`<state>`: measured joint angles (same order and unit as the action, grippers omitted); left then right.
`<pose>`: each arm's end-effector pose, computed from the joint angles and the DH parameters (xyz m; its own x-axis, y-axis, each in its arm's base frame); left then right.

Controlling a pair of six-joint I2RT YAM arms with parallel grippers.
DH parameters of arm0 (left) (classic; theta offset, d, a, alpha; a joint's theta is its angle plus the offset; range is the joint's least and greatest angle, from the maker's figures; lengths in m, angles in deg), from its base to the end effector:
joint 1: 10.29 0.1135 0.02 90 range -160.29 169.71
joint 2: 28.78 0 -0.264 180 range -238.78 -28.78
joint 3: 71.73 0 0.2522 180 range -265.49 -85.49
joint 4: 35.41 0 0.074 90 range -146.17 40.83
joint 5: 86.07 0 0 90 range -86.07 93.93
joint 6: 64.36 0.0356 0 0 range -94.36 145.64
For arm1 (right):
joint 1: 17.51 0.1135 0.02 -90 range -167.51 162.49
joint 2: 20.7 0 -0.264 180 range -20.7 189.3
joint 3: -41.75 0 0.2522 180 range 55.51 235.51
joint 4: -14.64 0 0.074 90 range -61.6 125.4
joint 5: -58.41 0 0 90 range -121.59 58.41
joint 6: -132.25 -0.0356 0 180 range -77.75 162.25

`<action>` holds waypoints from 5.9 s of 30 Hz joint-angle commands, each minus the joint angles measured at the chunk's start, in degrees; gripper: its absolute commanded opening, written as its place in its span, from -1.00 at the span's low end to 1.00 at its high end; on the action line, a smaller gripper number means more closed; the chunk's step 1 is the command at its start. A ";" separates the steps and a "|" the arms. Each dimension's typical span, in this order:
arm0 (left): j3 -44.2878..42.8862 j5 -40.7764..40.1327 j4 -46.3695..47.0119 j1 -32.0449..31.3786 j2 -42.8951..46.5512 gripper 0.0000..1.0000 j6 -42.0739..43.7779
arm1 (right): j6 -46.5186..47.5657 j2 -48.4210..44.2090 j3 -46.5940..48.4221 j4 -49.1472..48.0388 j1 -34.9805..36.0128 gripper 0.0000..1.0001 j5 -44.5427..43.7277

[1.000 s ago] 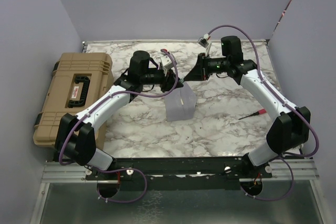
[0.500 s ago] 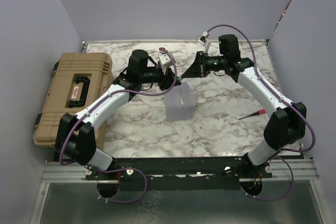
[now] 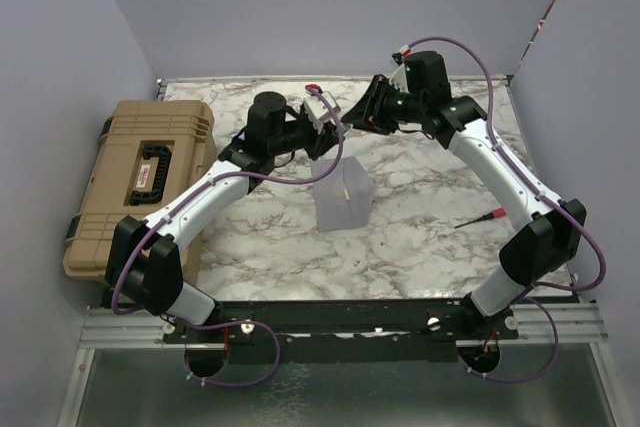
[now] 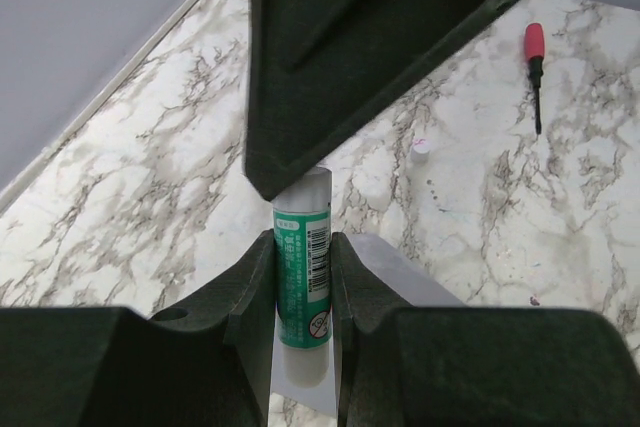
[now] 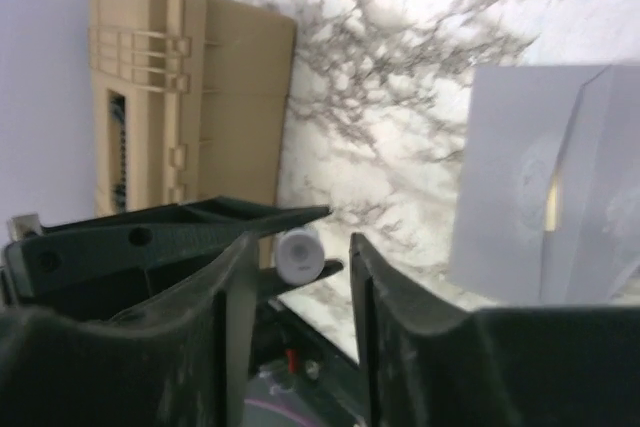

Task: Place the letter into the envelope and seal it

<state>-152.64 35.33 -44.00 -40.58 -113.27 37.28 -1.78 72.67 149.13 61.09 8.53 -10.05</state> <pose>0.2915 -0.1917 0.3385 -0.0027 0.2010 -0.9796 0.8891 0.4488 0.0897 0.3273 0.1744 0.3806 -0.8238 0.3170 -0.4699 -0.1588 0.6667 0.7282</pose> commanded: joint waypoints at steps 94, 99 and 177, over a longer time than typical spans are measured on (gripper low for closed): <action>7.03 33.03 -1.06 5.05 8.20 -1.00 -6.95 | 7.15 -16.44 -23.80 -15.32 6.49 -0.78 13.93; 7.11 28.12 -1.04 4.95 7.77 -1.00 -6.85 | -0.73 -16.73 -25.92 -17.07 6.52 -0.99 7.04; 12.45 12.22 10.71 -3.38 15.67 -1.00 -14.43 | 2.41 -19.65 -17.43 -6.16 6.00 0.10 3.56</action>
<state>-139.75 46.34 -35.46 -43.70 -98.60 21.65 -1.12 52.84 131.39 53.11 14.63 -8.04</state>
